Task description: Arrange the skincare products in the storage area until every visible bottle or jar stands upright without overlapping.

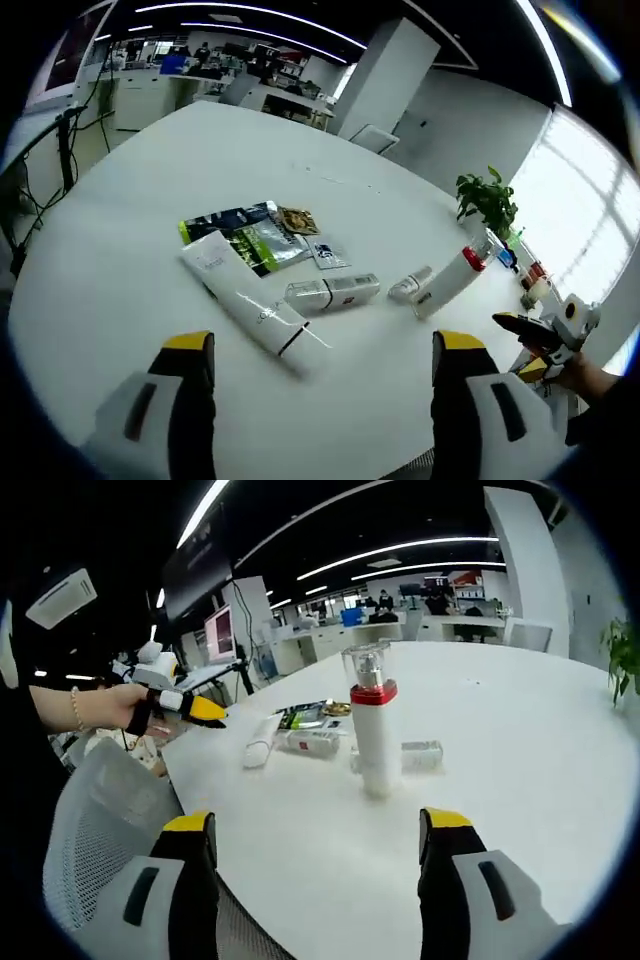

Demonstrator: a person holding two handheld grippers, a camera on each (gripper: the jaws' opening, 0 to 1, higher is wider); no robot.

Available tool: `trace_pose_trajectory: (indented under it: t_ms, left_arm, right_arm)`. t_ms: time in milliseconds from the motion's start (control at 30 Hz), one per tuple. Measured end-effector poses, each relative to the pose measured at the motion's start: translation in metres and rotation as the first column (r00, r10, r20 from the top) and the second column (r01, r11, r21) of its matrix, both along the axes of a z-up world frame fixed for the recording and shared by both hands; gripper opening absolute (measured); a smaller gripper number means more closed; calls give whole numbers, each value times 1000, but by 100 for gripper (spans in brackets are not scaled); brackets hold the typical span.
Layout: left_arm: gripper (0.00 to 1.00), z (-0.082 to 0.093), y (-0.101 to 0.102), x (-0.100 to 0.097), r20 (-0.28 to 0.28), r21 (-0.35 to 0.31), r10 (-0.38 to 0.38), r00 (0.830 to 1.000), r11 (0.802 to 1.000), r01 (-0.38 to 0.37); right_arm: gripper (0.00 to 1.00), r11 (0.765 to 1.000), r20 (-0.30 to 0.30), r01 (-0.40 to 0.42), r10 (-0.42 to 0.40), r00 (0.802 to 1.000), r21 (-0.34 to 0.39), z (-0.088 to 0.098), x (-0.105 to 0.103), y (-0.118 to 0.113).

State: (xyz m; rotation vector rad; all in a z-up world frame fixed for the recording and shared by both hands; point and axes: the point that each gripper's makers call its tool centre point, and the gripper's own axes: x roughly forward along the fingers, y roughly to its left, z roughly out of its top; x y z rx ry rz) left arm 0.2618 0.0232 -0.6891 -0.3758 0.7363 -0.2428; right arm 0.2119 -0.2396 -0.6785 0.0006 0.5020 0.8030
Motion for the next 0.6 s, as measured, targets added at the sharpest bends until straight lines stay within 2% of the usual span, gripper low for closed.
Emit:
trace_pose_trajectory:
  t_ms: [100, 300, 467, 500, 600]
  left_arm:
    - [82, -7, 3, 7, -48, 5, 37, 998, 999, -37]
    - [79, -18, 8, 23, -102, 7, 91, 991, 996, -90]
    - [77, -28, 15, 32, -139, 45, 139, 980, 990, -134]
    - [77, -31, 20, 33, -155, 69, 172, 973, 984, -163]
    - [78, -37, 22, 39, -163, 123, 177, 971, 980, -158]
  right_arm:
    - [82, 1000, -11, 0, 0, 1000, -5, -3, -1, 0]
    - [81, 1000, -32, 18, -18, 999, -3, -10, 0, -2]
    - [81, 1000, -42, 28, -28, 999, 2, -12, 0, -3]
    - [81, 1000, -46, 29, -29, 999, 3, -12, 0, -3]
    - [81, 999, -55, 39, -39, 998, 1, -15, 0, -5]
